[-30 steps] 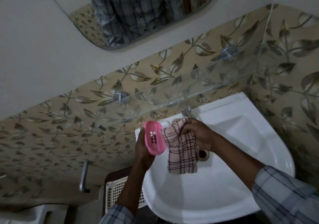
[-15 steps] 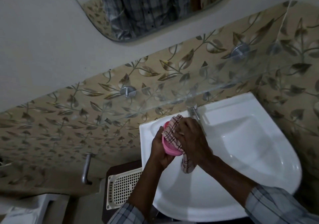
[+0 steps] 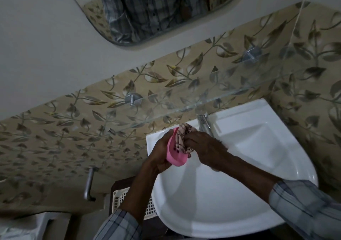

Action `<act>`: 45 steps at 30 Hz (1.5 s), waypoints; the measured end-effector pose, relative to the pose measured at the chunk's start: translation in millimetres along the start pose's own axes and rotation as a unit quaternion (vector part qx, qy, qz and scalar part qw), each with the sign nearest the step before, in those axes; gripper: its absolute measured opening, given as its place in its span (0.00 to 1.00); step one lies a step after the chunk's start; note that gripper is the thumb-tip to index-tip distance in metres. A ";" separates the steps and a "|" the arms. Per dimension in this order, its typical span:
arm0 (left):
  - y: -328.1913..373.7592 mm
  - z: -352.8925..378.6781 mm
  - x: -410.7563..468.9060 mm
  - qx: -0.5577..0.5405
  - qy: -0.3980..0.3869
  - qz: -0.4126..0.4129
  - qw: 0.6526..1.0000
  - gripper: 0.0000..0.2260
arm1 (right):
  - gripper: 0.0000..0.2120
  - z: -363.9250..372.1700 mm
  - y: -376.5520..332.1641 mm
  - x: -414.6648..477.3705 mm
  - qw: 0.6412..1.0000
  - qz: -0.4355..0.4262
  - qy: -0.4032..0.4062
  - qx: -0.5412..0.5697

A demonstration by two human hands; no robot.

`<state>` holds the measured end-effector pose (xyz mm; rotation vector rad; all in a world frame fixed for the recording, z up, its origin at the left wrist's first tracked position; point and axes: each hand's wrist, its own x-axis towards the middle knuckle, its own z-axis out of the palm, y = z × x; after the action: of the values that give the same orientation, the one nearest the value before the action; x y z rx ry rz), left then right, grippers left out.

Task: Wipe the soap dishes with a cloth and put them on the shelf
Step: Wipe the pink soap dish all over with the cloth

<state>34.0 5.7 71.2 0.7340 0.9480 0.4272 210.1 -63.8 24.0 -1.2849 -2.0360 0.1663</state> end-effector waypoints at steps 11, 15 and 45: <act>2.1 2.2 2.9 0.028 0.029 0.010 0.999 0.26 | 0.16 29.3 3.7 -5.3 0.998 -0.025 0.049 -0.024; 8.7 -5.8 2.8 -0.012 0.013 0.024 1.000 0.24 | 0.21 29.9 1.3 -9.4 0.995 -0.012 0.096 -0.025; -3.5 11.1 4.4 0.121 0.142 0.058 0.981 0.25 | 0.13 12.4 2.3 -1.6 0.981 -0.187 -0.037 -0.019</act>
<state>45.8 1.9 70.3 0.9694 1.2434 0.5354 204.5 -60.8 13.0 -0.9061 -2.3133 0.0007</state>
